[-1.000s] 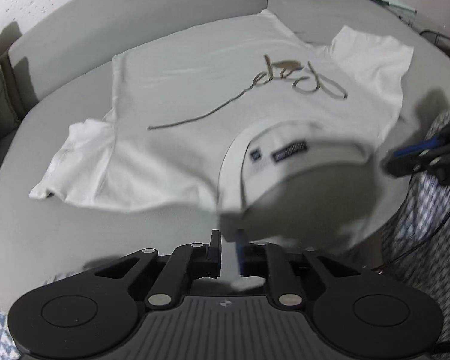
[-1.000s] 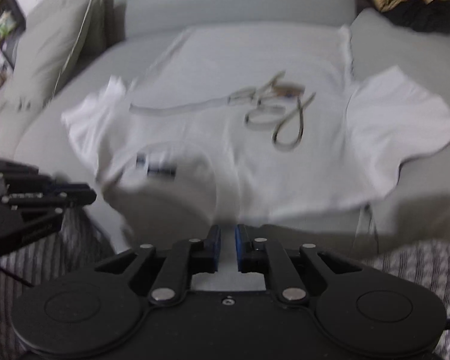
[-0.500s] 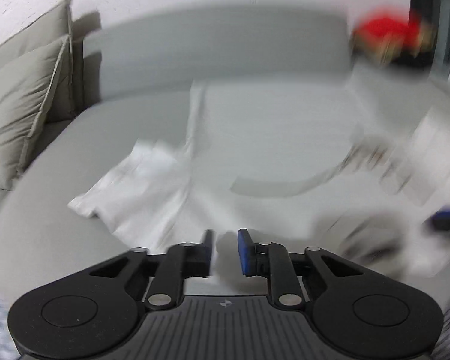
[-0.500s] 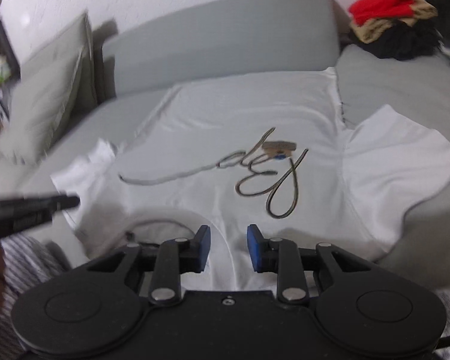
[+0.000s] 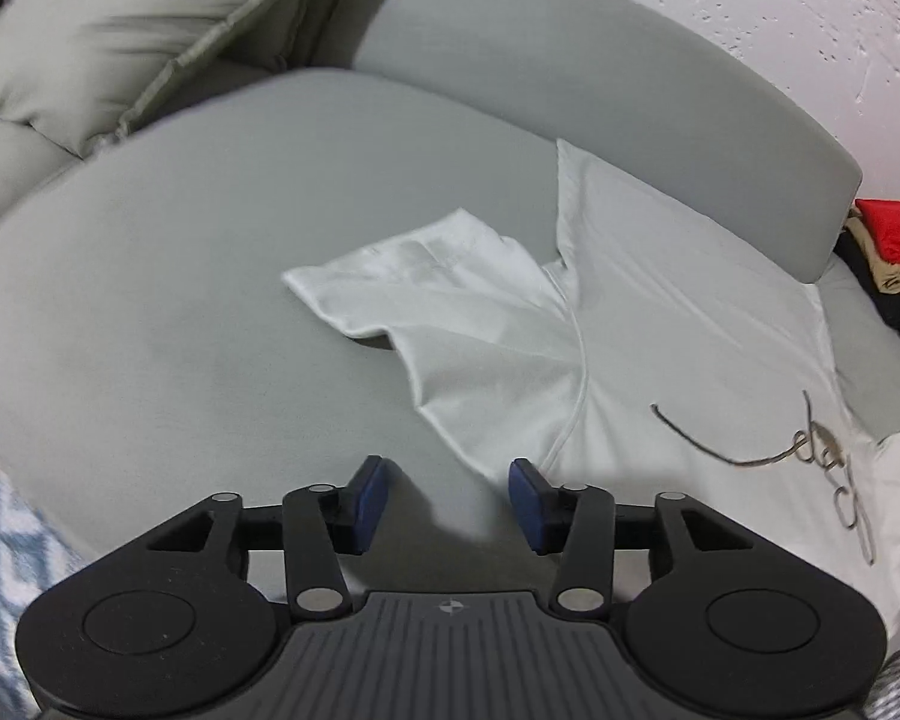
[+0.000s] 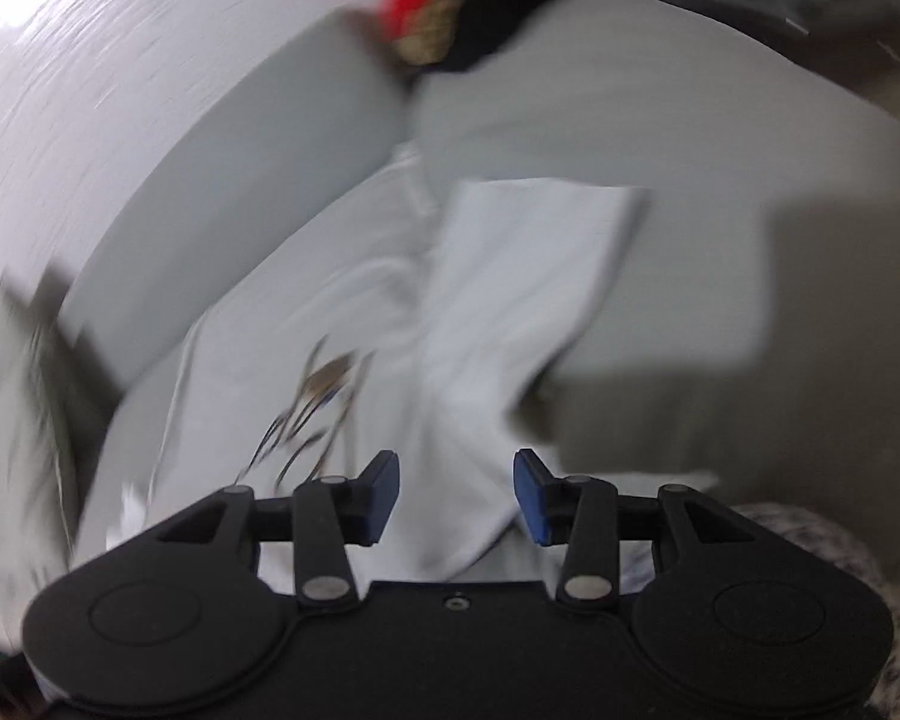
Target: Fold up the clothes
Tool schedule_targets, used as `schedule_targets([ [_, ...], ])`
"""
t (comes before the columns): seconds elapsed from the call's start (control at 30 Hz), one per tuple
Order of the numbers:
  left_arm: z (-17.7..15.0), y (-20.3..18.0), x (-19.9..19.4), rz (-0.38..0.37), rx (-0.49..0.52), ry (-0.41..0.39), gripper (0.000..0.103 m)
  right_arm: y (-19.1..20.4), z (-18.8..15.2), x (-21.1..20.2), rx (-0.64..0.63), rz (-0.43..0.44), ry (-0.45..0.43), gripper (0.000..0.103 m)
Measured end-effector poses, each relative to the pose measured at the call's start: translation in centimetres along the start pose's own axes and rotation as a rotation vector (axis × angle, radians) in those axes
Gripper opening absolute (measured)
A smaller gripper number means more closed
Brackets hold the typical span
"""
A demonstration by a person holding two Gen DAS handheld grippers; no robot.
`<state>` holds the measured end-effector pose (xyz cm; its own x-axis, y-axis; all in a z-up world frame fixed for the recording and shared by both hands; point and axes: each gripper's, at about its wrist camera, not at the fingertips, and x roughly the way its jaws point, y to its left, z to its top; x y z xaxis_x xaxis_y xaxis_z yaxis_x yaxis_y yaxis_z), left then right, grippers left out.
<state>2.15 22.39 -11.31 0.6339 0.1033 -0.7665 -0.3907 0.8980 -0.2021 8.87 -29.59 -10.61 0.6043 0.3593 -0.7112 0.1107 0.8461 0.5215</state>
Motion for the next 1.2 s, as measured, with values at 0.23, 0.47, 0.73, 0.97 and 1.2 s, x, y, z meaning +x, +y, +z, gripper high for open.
schedule_targets([
  [0.23,1.8,-1.3,2.5,0.013,0.035,0.028,0.04,-0.4,0.4,4.1,0.014,-0.063,0.054,0.039],
  [0.47,0.8,-4.8,2.5,0.28,0.253,-0.043,0.004,0.8,0.2,5.1,-0.056,-0.155,0.017,0.001],
  [0.73,-0.4,-5.1,1.3,0.318,0.328,-0.038,0.023,1.9,-0.4,4.9,-0.171,-0.215,0.019,0.011],
  [0.97,-3.3,-5.7,-3.7,0.175,0.293,-0.131,0.033,0.5,-1.3,-0.1,-0.169,-0.003,-0.067,0.034],
  [1.2,-3.4,-13.2,-0.8,0.065,0.402,-0.156,0.033,5.2,-0.3,4.5,-0.272,0.072,-0.078,0.026],
])
